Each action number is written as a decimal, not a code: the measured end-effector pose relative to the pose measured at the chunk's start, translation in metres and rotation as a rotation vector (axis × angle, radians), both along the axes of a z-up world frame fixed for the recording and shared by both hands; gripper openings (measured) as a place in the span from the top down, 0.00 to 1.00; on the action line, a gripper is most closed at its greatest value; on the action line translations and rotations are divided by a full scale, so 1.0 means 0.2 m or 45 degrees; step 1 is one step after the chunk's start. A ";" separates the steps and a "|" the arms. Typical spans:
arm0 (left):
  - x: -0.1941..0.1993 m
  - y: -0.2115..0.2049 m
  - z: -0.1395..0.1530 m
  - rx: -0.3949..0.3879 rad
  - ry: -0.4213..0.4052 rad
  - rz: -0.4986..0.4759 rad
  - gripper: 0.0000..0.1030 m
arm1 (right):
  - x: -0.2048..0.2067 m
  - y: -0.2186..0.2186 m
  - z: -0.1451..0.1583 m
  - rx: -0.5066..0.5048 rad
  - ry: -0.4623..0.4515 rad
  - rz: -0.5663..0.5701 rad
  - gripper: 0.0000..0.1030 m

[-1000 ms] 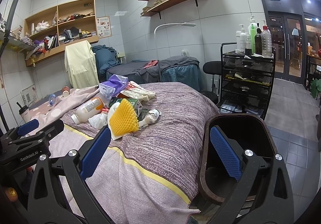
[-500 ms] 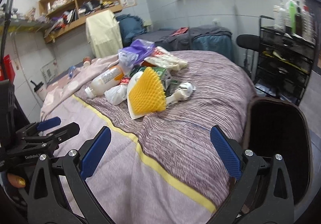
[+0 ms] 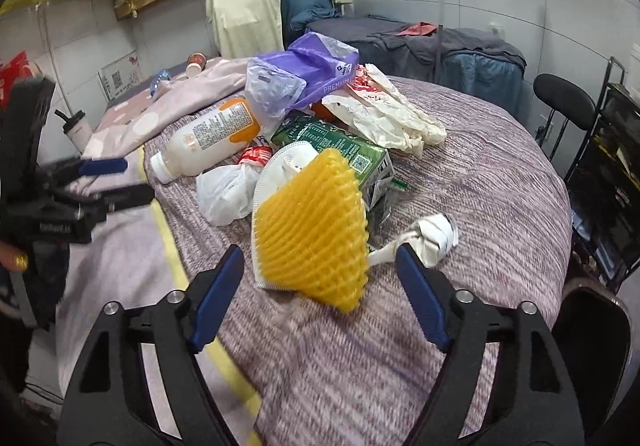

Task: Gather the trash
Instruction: 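Grasp the yellow foam net with the right tool while the left tool grasps the white bottle, then carry the foam net into the black bin and open the right tool while the left carries the bottle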

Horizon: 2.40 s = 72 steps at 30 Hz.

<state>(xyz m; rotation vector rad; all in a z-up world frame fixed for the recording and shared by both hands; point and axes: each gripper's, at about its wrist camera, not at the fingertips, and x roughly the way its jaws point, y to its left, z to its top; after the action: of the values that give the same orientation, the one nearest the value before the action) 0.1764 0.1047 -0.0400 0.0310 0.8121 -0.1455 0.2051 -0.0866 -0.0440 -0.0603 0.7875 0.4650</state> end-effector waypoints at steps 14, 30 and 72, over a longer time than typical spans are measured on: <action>0.55 0.09 -0.10 0.054 0.282 -0.109 0.10 | 0.19 0.06 -0.08 -0.054 0.097 0.016 0.80; 0.53 0.06 -0.09 0.057 0.215 -0.084 0.39 | 0.07 -0.06 0.04 0.103 -0.021 -0.047 0.84; -0.11 -1.19 0.05 -0.293 -0.005 -0.555 0.41 | -0.54 -1.35 -0.42 0.086 0.089 -0.962 0.38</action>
<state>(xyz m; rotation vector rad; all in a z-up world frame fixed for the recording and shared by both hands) 0.1545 -0.1325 -0.0307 -0.0098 0.7712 -0.6492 0.0970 -0.3572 -0.1271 0.3109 0.7997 -0.2245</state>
